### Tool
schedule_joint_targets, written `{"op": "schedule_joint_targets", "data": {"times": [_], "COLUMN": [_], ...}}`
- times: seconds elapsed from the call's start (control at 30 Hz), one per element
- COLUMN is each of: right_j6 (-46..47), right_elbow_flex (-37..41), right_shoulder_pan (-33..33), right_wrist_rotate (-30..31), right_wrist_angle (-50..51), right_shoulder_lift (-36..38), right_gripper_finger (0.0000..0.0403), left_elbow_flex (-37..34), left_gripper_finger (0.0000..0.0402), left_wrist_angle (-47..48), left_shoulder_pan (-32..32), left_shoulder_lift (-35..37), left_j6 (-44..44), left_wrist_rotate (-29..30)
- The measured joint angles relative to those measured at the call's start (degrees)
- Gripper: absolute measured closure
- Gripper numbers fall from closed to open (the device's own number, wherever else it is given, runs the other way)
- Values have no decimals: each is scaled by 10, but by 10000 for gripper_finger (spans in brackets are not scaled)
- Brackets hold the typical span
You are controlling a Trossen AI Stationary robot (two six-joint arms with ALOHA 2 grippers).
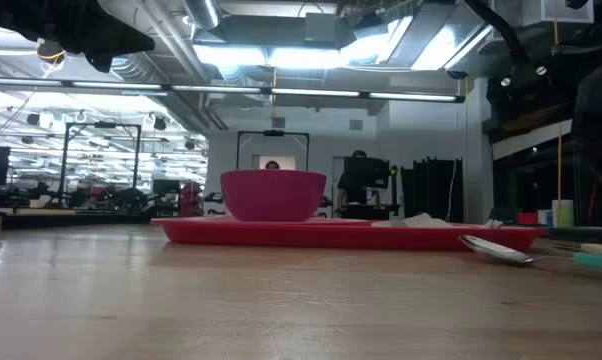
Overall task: Set up tray
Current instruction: Put the blue spoon on the brown table napkin to the left of the orange fork
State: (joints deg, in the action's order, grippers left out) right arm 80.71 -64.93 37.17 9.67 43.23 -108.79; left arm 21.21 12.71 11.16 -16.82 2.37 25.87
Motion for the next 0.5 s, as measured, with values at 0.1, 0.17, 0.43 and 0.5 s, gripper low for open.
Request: {"op": "schedule_joint_targets", "data": {"times": [0.1,0.17,0.43,0.5], "right_j6": [0,0,3,3], "right_elbow_flex": [-6,-8,-24,-31], "right_shoulder_pan": [-2,-3,-5,-7], "right_wrist_rotate": [-1,-5,22,32], "right_wrist_angle": [3,4,11,11], "right_shoulder_lift": [-1,-1,-5,-6], "right_gripper_finger": [249,266,352,352], "left_elbow_flex": [0,0,0,0], "left_gripper_finger": [396,397,396,398], "left_wrist_angle": [0,-3,-9,-9], "left_shoulder_pan": [0,0,0,0], "left_shoulder_lift": [0,0,0,0], "left_j6": [-1,-1,-1,-1], "left_wrist_rotate": [0,1,0,0]}}
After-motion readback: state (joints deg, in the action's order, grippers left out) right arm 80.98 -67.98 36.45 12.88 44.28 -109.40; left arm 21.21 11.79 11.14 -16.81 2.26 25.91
